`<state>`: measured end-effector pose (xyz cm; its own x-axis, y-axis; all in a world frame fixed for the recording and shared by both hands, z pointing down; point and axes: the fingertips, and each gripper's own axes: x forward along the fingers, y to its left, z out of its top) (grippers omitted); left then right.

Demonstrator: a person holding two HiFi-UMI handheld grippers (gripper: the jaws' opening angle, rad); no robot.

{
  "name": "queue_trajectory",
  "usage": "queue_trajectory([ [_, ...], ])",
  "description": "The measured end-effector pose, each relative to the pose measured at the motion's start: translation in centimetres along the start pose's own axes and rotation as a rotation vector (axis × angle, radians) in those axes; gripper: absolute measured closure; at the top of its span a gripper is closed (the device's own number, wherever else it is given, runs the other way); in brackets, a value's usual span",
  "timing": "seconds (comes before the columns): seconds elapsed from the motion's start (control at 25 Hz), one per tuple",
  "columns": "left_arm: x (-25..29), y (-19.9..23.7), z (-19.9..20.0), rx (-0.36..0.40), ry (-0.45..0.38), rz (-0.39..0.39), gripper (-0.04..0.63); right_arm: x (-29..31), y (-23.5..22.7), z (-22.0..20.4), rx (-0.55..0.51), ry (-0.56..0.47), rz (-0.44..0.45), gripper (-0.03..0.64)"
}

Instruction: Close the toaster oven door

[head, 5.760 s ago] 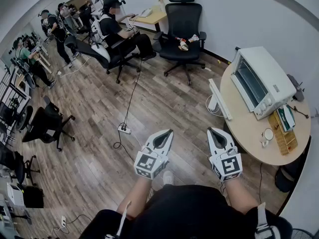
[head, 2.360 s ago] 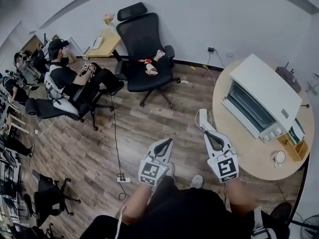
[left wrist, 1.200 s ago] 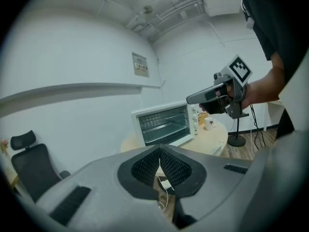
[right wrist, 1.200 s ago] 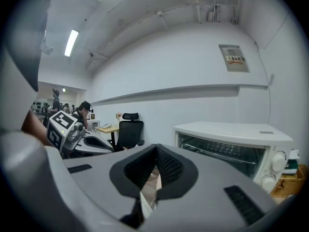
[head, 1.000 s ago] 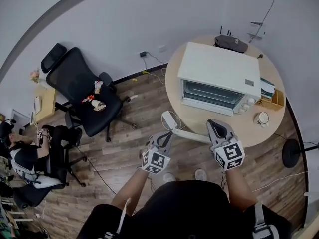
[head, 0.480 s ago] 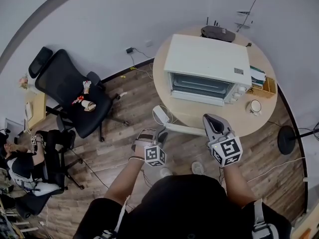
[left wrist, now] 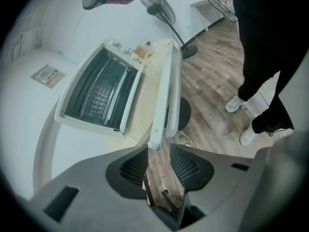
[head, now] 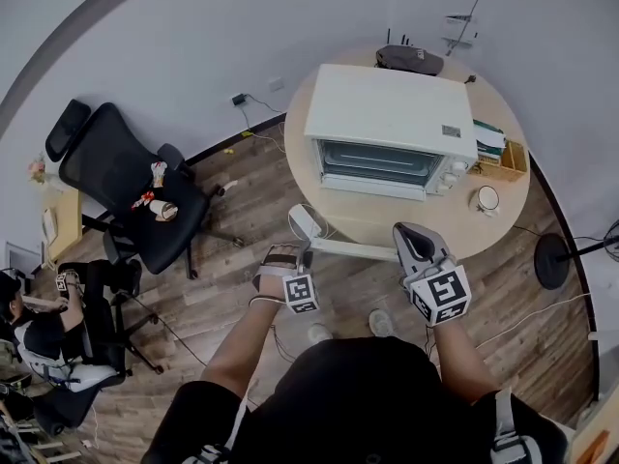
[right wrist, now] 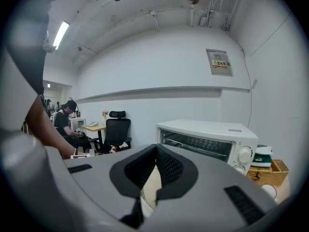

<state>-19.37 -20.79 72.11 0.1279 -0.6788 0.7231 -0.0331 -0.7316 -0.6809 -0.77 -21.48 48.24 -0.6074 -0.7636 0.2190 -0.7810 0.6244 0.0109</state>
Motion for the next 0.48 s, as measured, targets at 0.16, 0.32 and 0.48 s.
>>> queue_trajectory([
  [0.16, 0.7, 0.1, 0.1, 0.029, 0.010, 0.013, 0.462, -0.1, 0.1, 0.0, -0.003, 0.000, 0.002, 0.618],
  [0.32, 1.2, -0.1, 0.7, 0.049, -0.001, 0.001, 0.465, -0.1, 0.1, -0.2, -0.006, 0.008, 0.003, 0.619],
  [0.48, 1.4, 0.0, 0.9, 0.060, -0.001, 0.012, 0.486, -0.2, -0.2, -0.4, -0.005, 0.010, -0.003, 0.618],
])
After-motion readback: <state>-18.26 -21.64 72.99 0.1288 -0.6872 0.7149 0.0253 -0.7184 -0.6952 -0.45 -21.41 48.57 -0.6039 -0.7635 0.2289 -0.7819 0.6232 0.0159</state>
